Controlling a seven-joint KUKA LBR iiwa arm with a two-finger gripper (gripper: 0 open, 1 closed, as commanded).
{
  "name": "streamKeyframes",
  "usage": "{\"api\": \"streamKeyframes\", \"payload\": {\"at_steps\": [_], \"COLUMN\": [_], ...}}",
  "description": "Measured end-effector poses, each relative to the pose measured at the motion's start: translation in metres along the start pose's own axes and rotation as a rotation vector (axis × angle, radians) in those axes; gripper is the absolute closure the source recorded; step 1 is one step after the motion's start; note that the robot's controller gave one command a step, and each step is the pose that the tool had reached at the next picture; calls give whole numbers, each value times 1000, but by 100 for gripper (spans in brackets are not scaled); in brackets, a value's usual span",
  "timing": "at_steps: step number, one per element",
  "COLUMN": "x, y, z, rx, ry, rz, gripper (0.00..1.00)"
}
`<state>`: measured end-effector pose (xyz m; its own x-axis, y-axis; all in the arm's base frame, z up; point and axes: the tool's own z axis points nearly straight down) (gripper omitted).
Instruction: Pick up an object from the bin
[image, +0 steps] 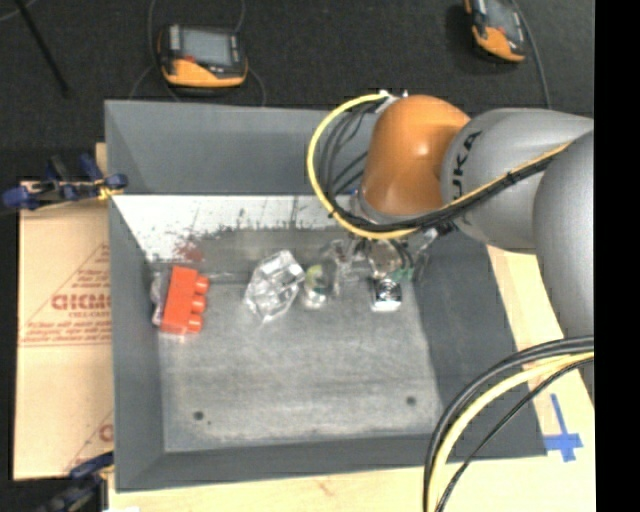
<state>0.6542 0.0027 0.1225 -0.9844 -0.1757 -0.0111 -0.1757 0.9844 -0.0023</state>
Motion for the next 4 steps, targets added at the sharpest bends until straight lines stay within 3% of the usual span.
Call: {"api": "streamKeyframes", "payload": {"at_steps": [1, 2, 3, 4], "x": [2, -2, -4, -2], "y": [0, 7, 7, 7], "z": [4, 51, 48, 51], "rx": [-2, -1, -1, -2], "ry": [6, 4, -1, 4], "rz": [1, -114, -113, -112], "gripper": [0, 0, 100, 0]}}
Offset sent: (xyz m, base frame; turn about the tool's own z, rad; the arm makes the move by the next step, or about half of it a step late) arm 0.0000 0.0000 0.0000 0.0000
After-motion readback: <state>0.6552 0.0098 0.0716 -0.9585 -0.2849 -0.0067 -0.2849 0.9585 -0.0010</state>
